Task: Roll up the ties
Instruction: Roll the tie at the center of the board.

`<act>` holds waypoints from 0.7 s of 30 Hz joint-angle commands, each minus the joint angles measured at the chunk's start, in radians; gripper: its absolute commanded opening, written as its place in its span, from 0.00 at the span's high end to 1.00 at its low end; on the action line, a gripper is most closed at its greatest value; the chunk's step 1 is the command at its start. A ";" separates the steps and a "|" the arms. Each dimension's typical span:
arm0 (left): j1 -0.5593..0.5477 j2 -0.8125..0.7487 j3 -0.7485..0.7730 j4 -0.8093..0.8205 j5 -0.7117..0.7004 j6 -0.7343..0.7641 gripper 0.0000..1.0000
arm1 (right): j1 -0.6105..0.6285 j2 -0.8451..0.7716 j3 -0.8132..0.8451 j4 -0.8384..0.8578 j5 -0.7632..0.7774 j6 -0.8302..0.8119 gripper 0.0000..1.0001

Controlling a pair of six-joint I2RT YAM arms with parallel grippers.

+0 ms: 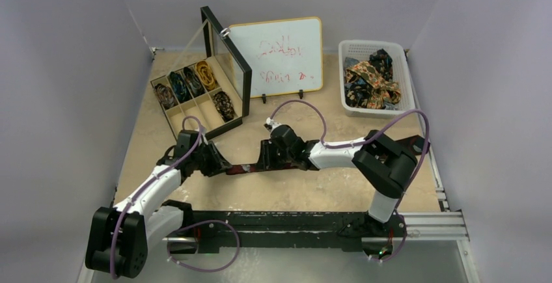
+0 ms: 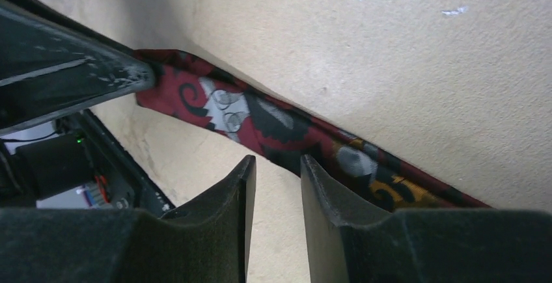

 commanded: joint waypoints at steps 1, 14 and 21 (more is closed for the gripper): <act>0.005 0.004 -0.011 0.039 0.016 0.015 0.78 | -0.003 0.035 0.033 -0.038 0.049 -0.010 0.68; 0.004 0.025 0.024 -0.028 -0.037 0.014 0.76 | -0.001 0.066 0.045 -0.077 0.061 -0.005 0.74; 0.004 0.061 0.038 -0.026 -0.043 0.021 0.96 | -0.001 0.058 0.060 -0.073 0.038 -0.010 0.74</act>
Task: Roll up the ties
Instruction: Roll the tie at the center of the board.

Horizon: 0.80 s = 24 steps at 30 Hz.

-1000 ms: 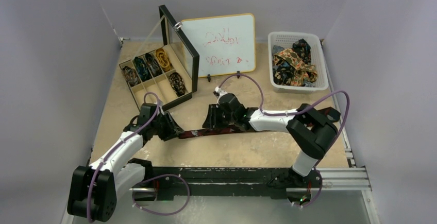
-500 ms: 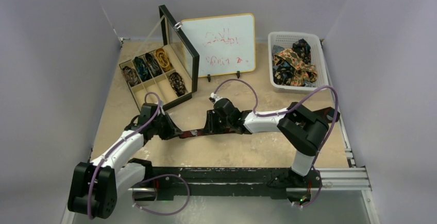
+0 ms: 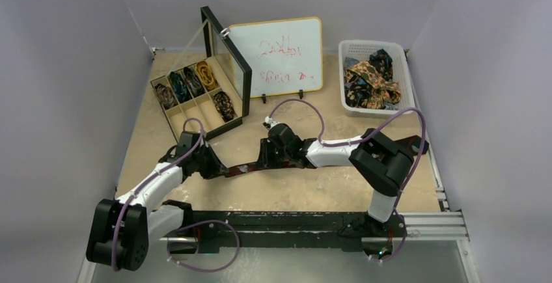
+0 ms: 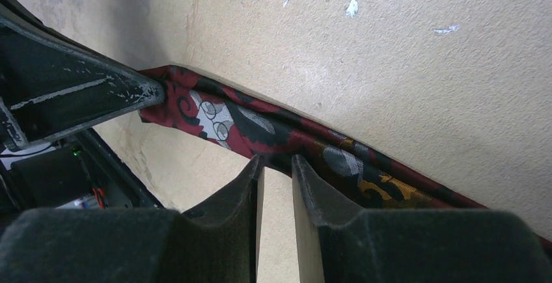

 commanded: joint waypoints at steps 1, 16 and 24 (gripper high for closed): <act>0.004 0.015 0.044 0.006 -0.006 0.026 1.00 | -0.001 0.011 0.026 -0.047 0.012 -0.014 0.74; -0.003 -0.005 0.087 -0.022 -0.023 0.039 1.00 | 0.001 -0.070 0.071 -0.013 -0.051 -0.059 0.64; -0.021 0.007 0.129 -0.038 -0.042 0.047 1.00 | 0.033 0.036 0.137 -0.028 -0.049 -0.045 0.75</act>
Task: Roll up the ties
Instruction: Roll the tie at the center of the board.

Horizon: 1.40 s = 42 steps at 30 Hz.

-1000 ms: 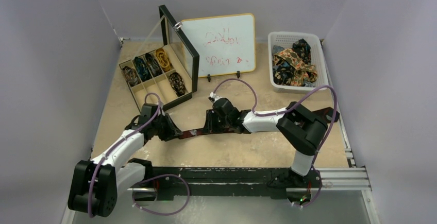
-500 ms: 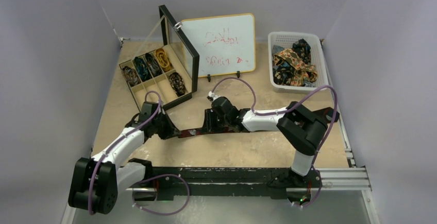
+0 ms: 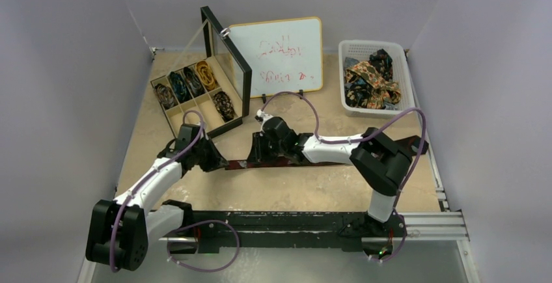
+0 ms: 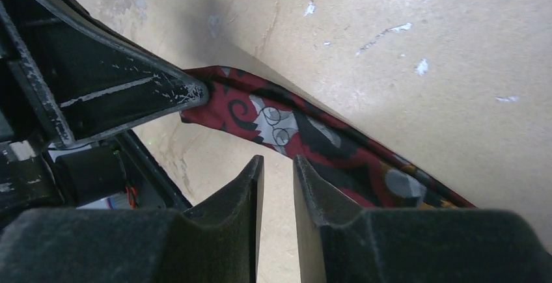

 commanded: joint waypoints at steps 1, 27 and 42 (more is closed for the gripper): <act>-0.014 -0.001 0.050 -0.004 -0.020 0.024 1.00 | 0.025 0.051 0.048 0.000 -0.012 -0.001 0.77; -0.097 -0.016 0.137 -0.064 -0.060 0.019 1.00 | 0.021 -0.015 0.097 -0.077 0.034 -0.040 0.78; -0.097 0.049 0.161 -0.053 -0.080 0.023 1.00 | 0.037 -0.200 -0.200 0.346 -0.023 -0.880 0.18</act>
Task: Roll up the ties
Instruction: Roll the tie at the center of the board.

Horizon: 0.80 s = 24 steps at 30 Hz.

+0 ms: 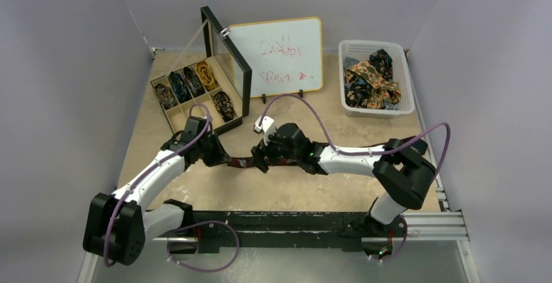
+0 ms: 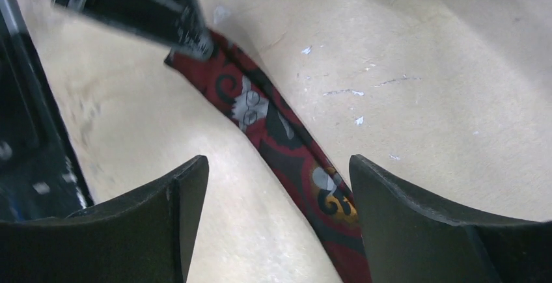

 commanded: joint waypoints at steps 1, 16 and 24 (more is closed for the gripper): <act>-0.004 0.012 0.038 0.029 -0.001 0.015 1.00 | 0.013 -0.011 -0.036 0.148 -0.109 -0.348 0.19; -0.004 0.008 0.028 0.038 0.026 0.020 1.00 | 0.012 0.213 0.077 0.158 -0.234 -0.476 0.27; -0.004 -0.001 0.011 0.050 0.038 0.017 1.00 | 0.013 0.272 0.110 0.135 -0.234 -0.484 0.35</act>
